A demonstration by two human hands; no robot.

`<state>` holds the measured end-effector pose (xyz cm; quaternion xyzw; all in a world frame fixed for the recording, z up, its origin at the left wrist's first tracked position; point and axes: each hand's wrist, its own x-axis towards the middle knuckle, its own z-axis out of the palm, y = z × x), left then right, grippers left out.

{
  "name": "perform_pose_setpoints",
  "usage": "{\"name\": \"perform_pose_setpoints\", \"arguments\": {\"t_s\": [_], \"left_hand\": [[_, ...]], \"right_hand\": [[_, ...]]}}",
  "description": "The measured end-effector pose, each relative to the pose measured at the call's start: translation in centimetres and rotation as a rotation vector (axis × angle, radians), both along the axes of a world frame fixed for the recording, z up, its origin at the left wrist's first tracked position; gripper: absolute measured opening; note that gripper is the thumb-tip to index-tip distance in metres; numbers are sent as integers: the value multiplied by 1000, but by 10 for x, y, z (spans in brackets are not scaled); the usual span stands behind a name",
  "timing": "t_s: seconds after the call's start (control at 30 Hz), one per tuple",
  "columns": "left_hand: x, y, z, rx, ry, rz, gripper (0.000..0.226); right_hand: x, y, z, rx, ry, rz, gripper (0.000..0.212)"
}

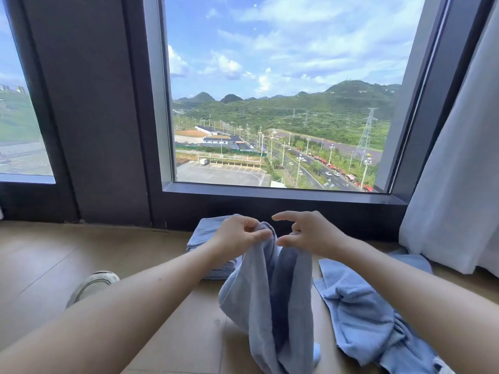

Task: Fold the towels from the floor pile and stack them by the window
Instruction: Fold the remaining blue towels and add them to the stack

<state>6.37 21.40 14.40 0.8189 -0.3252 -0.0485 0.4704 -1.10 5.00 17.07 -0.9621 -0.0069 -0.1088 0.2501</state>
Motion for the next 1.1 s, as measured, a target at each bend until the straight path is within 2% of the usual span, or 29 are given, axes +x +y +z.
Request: {"name": "perform_pose_setpoints", "arguments": {"t_s": [0.1, 0.27, 0.37, 0.57, 0.63, 0.7, 0.8, 0.83, 0.93, 1.03, 1.1], "left_hand": [[-5, -1, 10, -19, 13, -72, 22], [-7, -1, 12, 50, -41, -121, 20], [-5, 1, 11, 79, -53, -103, 15], [13, 10, -1, 284, -48, -42, 27], [19, 13, 1, 255, -89, 22, 27], [20, 13, 5, 177, -96, 82, 24], [13, 9, 6, 98, -32, 20, 24], [8, 6, 6, 117, -48, -15, 23], [1, -1, 7, 164, -181, -49, 19], [6, -5, 13, 75, -179, -15, 21], [10, -6, 16, 99, -158, -24, 29]], "right_hand": [[4, 6, 1, -44, -52, 24, 37], [0, 8, -2, -145, -49, 40, 6], [2, 4, 0, -126, -119, -59, 12], [2, -8, 6, -60, -289, -252, 19], [2, -14, 5, -61, -301, -316, 20], [3, -15, 2, -34, -213, -296, 25], [3, -1, -2, 93, 10, -72, 48], [5, 5, -3, 91, 47, -15, 49], [13, 14, -3, 25, -18, 14, 15], [16, 11, 1, 6, -47, -19, 17], [14, 6, 4, -31, -52, -21, 18]]}}
